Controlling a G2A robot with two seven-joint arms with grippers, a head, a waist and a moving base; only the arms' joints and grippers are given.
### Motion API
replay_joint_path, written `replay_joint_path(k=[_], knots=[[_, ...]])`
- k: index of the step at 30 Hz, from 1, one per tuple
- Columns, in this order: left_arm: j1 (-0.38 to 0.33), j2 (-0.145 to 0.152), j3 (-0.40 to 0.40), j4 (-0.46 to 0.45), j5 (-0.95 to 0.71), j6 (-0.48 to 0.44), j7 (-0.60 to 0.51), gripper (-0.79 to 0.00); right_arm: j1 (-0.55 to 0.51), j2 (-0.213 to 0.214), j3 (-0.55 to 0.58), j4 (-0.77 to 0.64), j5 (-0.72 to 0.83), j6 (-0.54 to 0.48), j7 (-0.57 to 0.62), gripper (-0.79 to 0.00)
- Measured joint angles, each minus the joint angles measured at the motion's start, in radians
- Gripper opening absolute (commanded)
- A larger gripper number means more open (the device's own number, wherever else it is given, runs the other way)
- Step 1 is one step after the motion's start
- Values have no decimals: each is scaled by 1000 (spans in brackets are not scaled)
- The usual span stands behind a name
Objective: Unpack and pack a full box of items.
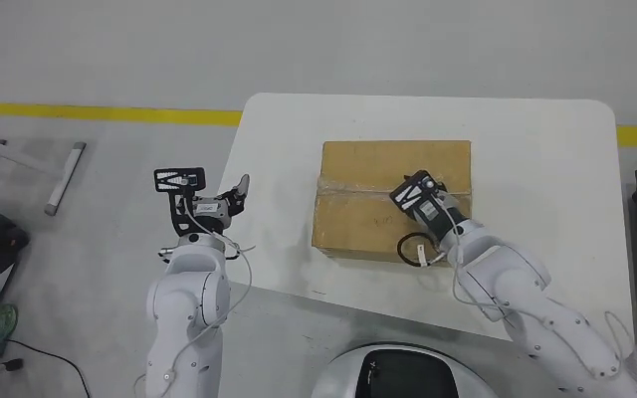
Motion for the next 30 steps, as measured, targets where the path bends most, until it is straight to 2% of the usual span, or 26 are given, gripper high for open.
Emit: replay_joint_path(k=[10,17,24,30], knots=[[0,-1,10,3,-3,7,4,0,-67,7,83,-31,-9,-53,-20,-785],[-9,-1,22,8,-6,6,5,0,-92,5,113,-63,23,-53,-40,-785],[-14,-2,28,8,-11,4,3,0,-128,1,225,-141,143,31,-52,-785],[-16,-2,36,8,-15,-3,4,0,-120,-5,395,-140,361,171,-16,-785]])
